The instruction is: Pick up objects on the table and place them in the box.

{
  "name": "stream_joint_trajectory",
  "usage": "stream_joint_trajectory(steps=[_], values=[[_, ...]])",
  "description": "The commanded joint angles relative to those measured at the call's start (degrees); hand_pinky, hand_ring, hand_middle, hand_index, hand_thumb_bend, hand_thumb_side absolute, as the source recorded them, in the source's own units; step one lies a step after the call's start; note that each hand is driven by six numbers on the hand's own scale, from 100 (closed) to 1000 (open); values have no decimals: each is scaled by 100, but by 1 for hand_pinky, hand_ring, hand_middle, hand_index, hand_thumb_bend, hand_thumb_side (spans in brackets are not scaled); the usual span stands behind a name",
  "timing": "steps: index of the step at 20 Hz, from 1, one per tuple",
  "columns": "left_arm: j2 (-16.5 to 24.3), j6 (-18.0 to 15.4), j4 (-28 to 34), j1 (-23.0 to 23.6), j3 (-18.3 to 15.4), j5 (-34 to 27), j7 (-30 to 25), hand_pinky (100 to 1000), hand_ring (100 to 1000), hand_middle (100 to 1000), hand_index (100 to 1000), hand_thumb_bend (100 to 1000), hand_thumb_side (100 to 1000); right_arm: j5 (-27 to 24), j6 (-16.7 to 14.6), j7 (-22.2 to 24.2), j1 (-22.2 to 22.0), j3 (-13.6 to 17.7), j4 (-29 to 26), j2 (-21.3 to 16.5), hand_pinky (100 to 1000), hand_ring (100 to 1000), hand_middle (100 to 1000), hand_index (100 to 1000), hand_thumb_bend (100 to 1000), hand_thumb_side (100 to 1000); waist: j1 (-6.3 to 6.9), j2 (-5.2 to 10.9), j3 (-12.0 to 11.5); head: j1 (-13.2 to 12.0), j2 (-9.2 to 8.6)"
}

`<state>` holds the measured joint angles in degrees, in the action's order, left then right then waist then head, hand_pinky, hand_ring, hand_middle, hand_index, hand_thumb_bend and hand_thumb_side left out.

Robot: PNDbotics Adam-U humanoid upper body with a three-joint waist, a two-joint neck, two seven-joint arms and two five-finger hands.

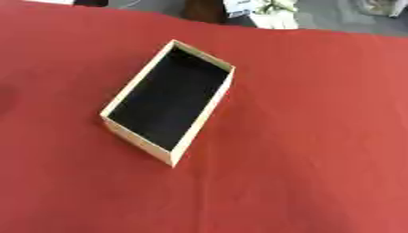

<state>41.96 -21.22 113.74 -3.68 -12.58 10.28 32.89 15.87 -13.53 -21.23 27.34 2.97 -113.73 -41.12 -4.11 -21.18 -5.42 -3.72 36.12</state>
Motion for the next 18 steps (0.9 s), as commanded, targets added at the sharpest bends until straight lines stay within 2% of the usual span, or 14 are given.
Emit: stream_joint_trajectory(steps=[1, 9, 14, 18], values=[[226, -22, 85, -51, -49, 37, 24, 711, 788, 782, 812, 359, 801, 29, 13, -34, 51, 81, -86, -215, 828, 906, 894, 884, 100, 934, 27, 97, -10, -34, -66], [345, 100, 85, -59, -93, 202, 63, 721, 788, 787, 829, 367, 779, 37, 27, -25, 34, 86, -86, -239, 830, 907, 894, 884, 100, 934, 27, 117, -33, -89, -68], [1143, 1225, 85, 15, -206, 1589, -274, 758, 790, 788, 856, 441, 646, 94, 103, -1, 49, 91, -86, -338, 833, 907, 895, 884, 100, 935, 30, 145, -52, 87, -5], [1667, 2127, 85, 19, -120, 2380, -1193, 791, 804, 801, 865, 456, 588, 133, 180, 47, 67, 65, -86, -400, 834, 907, 895, 884, 100, 936, 53, 150, -68, 129, 84]])
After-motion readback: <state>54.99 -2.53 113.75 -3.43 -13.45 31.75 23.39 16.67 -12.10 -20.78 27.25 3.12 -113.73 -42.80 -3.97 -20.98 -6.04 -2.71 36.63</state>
